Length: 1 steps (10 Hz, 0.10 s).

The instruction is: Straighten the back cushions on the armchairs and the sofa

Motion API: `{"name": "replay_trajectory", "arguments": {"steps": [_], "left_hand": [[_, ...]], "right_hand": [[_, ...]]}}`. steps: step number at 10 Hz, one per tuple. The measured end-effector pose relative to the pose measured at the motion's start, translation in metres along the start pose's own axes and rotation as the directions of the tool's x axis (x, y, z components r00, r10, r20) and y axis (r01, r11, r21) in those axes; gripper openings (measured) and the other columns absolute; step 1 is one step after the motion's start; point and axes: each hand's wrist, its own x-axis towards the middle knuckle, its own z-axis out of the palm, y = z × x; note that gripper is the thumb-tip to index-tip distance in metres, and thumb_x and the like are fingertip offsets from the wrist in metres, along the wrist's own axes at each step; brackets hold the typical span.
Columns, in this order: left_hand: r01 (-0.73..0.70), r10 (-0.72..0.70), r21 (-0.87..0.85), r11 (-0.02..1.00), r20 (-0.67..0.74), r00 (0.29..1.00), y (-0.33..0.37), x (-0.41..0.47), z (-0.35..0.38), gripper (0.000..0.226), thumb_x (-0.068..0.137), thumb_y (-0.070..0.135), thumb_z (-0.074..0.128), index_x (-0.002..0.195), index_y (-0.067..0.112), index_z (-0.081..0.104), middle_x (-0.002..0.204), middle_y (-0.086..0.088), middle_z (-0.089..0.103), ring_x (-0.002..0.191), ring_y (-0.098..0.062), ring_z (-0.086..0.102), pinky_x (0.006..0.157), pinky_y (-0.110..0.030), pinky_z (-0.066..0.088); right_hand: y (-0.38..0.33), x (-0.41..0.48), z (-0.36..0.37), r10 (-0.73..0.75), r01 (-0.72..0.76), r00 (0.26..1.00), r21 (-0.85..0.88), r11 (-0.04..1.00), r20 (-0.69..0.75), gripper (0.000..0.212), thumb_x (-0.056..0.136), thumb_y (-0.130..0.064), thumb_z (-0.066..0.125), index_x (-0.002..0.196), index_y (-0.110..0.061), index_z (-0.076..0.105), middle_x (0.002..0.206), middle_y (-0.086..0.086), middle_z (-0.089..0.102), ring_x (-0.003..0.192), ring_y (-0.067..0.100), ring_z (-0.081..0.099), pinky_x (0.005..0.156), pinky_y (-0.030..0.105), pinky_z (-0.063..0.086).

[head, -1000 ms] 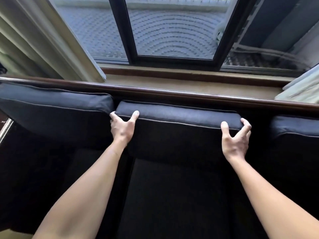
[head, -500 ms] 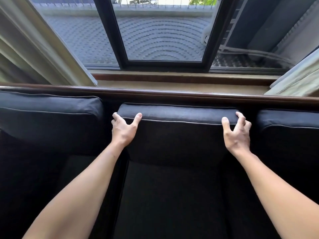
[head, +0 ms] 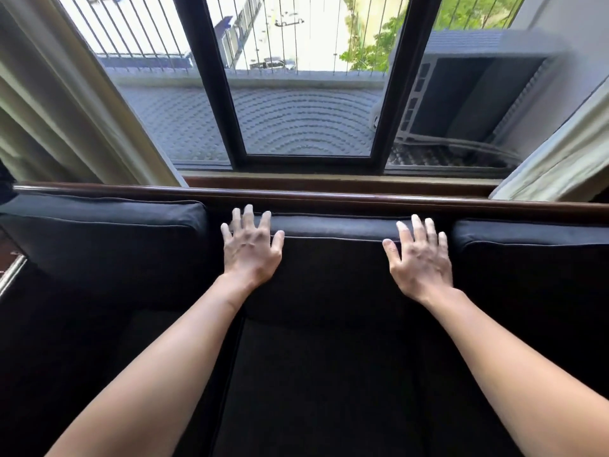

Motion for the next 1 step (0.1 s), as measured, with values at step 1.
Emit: {"name": "replay_trajectory", "arguments": {"steps": [1], "left_hand": [[-0.041,0.044,0.037,0.998,-0.080,0.996,0.0087,-0.0480,-0.0282,0.060,0.105,0.047,0.047,0.158,0.018,0.044,0.170,-0.020,0.027,0.159,-0.041,0.017,0.126,-0.063,0.016]], "right_hand": [[0.0020,-0.0460,-0.0311,-0.024,0.024,1.000,-0.020,1.000,-0.017,0.063,0.104,-0.051,0.035,0.156,-0.015,0.038,0.168,0.014,0.024,0.157,0.033,0.013,0.126,0.051,0.009]]}}
